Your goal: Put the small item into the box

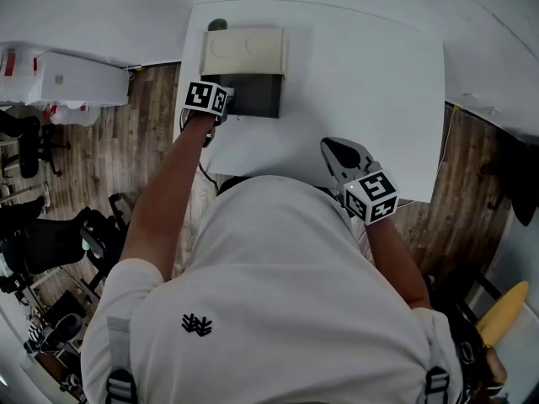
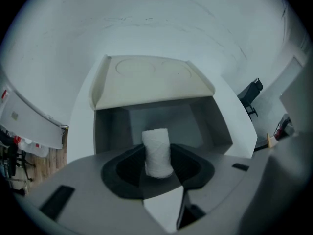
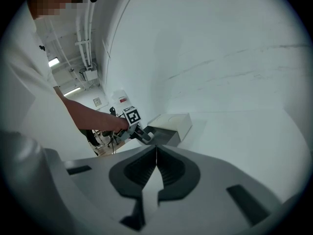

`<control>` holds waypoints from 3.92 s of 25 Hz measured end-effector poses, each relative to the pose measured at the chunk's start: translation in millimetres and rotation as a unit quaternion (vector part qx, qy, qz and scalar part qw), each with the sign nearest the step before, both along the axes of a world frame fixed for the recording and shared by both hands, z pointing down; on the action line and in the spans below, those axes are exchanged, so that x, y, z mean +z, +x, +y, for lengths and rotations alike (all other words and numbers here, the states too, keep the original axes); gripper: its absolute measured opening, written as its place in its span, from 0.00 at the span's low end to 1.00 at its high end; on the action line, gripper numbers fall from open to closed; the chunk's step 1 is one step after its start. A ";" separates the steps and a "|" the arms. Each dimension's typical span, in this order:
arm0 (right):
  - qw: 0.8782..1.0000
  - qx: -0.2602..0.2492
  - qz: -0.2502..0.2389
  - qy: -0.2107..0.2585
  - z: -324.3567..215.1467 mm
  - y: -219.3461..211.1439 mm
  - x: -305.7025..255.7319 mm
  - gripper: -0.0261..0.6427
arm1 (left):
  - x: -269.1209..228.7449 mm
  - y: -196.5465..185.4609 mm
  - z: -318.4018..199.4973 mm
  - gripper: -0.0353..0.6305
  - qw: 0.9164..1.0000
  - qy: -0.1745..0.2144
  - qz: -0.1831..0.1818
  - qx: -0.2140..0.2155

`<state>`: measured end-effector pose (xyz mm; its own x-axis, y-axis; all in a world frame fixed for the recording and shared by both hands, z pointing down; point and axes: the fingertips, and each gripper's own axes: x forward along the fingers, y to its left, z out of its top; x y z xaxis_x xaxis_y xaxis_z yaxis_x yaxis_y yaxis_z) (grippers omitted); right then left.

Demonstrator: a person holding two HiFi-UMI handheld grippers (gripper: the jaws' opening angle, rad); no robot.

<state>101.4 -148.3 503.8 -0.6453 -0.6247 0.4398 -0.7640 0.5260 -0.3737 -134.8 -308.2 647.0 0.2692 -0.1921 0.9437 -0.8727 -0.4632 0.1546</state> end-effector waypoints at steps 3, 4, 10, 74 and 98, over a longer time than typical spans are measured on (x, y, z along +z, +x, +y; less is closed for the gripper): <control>1.000 0.001 -0.002 0.000 -0.5 2.2 0.8 0.05 | 3.1 -2.0 -0.4 0.31 1.000 -0.006 -0.018 0.002; 1.000 0.001 -0.002 -0.001 -0.5 3.0 1.1 0.05 | 4.5 -2.5 -0.3 0.31 1.000 -0.009 -0.024 0.003; 1.000 0.001 -0.001 -0.004 1.4 8.9 2.6 0.05 | 8.6 -3.4 0.2 0.32 0.999 -0.014 -0.045 0.005; 0.995 -0.096 0.034 0.012 27.4 -157.9 -30.6 0.05 | -175.2 -22.1 176.8 0.06 0.920 0.174 0.331 0.116; 0.998 -0.038 0.049 0.022 54.8 -204.0 -34.7 0.05 | -186.3 -66.8 196.5 0.06 0.902 0.189 0.359 0.150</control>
<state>-102.6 -93.6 469.1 -0.6464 -0.5956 0.4770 -0.7532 0.5982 -0.2737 -201.7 -111.6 460.7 0.8778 -0.2802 0.3886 -0.4372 -0.8000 0.4108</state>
